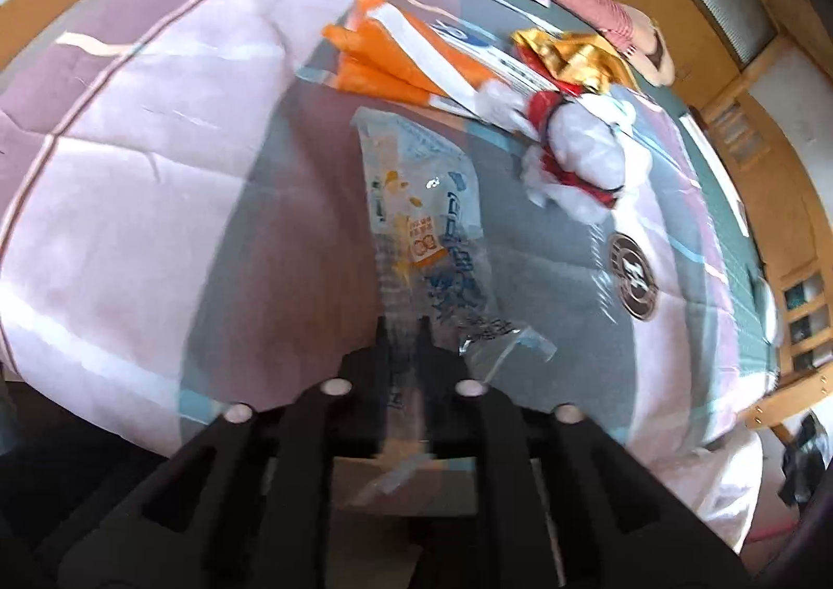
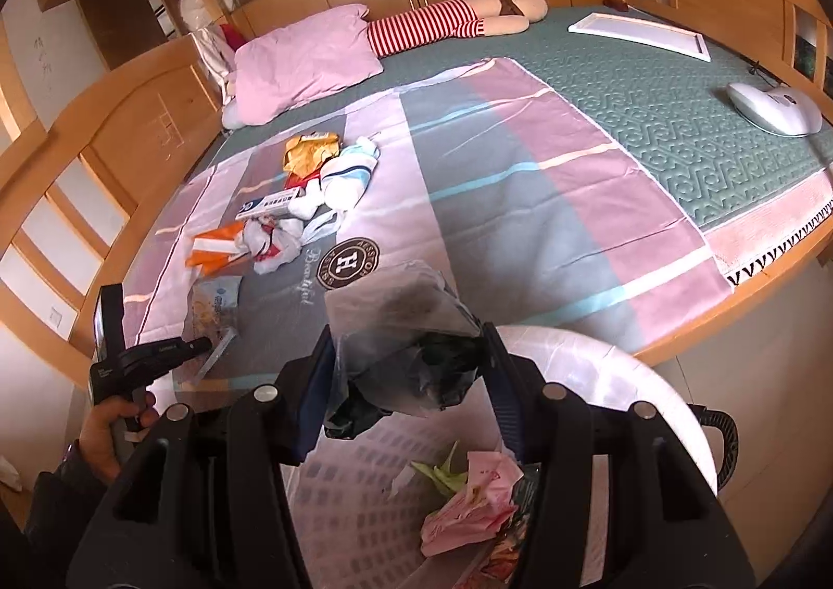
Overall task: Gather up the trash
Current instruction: 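Carry the dark wrapper to the wastebasket with the right tool while the left tool grasps the clear plastic packet, then open the left tool over the wastebasket to drop the clear packet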
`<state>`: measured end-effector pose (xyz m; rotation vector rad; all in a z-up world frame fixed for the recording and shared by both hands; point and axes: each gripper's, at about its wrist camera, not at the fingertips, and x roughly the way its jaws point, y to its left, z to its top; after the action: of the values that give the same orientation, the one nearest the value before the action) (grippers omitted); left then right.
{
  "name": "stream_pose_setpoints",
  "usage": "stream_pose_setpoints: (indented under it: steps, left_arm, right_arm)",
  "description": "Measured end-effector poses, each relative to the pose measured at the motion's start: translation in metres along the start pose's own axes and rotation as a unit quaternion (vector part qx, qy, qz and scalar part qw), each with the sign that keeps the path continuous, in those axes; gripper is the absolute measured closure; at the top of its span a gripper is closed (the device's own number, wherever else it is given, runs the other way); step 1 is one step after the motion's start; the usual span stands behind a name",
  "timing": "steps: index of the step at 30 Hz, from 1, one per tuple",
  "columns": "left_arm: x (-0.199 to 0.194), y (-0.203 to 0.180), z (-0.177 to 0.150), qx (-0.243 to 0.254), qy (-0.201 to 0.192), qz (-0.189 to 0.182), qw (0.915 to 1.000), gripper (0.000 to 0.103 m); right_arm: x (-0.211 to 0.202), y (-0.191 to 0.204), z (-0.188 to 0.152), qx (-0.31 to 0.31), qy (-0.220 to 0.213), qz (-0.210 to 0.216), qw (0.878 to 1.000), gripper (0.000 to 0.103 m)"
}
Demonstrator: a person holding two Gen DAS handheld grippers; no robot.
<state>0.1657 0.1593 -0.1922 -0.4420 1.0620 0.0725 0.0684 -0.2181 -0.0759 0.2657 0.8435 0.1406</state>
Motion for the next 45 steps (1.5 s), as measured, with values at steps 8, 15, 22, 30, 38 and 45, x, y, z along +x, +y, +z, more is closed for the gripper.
stream_pose_setpoints:
  steps: [8,15,22,30,38,45]
  left_arm:
    - [0.022,-0.039,0.003,0.080,-0.019,0.065,0.9945,0.078]
    - [-0.022,-0.047,-0.009,0.100,-0.078,-0.002,0.9919,0.099]
    - [-0.096,-0.077,-0.050,0.142,-0.148,-0.070,0.9762,0.099]
    - [-0.129,-0.139,-0.103,0.240,-0.140,-0.128,0.9522,0.099]
    - [-0.121,-0.207,-0.173,0.387,-0.071,-0.207,0.8955,0.099]
    - [-0.118,-0.229,-0.210,0.450,-0.067,-0.209,0.8659,0.039]
  right_arm:
    - [-0.008,-0.001,-0.008,-0.010,0.004,-0.016,1.000,0.049]
    - [-0.013,-0.011,-0.021,-0.020,0.004,-0.050,0.999,0.049]
    - [0.003,-0.028,-0.049,-0.032,0.065,-0.085,0.994,0.049]
    - [-0.020,-0.042,-0.054,-0.004,0.044,-0.070,0.997,0.032]
    - [-0.091,-0.077,-0.029,0.076,-0.099,-0.070,0.990,0.031]
    - [-0.091,-0.084,-0.025,0.082,-0.100,-0.075,0.989,0.030]
